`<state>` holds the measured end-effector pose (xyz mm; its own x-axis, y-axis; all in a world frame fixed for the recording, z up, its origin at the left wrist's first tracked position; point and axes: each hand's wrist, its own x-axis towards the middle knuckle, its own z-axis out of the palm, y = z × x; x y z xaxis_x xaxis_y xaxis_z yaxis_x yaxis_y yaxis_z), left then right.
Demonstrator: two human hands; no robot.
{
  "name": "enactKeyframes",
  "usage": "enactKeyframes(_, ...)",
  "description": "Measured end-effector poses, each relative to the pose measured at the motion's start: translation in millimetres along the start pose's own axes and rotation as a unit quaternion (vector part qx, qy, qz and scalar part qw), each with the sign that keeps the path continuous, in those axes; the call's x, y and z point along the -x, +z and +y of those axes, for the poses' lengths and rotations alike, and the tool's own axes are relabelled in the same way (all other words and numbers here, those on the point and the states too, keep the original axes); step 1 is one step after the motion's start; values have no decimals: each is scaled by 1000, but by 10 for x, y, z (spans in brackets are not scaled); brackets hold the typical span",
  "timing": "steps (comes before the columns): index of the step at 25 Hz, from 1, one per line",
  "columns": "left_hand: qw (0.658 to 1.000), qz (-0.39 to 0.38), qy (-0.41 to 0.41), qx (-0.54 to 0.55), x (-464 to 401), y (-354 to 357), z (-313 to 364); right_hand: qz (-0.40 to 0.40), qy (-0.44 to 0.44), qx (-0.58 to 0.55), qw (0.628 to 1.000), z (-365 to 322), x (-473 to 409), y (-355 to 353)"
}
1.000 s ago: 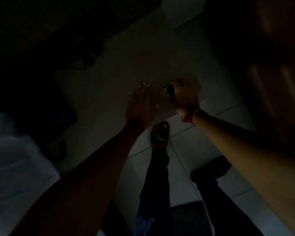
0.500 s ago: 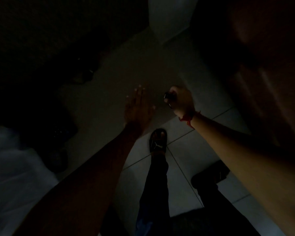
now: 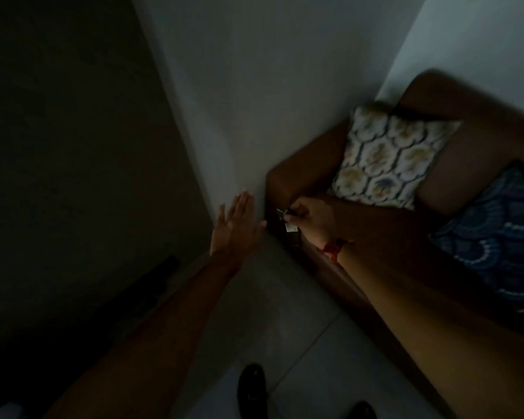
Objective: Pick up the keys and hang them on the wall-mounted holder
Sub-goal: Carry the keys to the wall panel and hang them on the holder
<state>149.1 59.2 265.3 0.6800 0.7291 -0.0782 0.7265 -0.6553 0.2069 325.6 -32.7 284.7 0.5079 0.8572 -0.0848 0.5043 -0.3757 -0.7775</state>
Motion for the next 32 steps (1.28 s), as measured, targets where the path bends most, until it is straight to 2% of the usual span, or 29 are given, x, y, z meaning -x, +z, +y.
enactKeyframes(8,974,166,152,-14,-560,-2576,1788,203,-71,-29,976,-1381,226,-2796)
enactKeyframes(14,932,264,249,-3,-580,-3812,3471,341,-131,11,931,-1781,873,-4827)
enactKeyframes(23,865,342,368,16,-140,-4449,6147,469,-141,68,869,-1183,2205,-7239)
enactKeyframes(32,821,347,453,28,261,-4239,8142,535,-99,66,837,-286,3346,-8533)
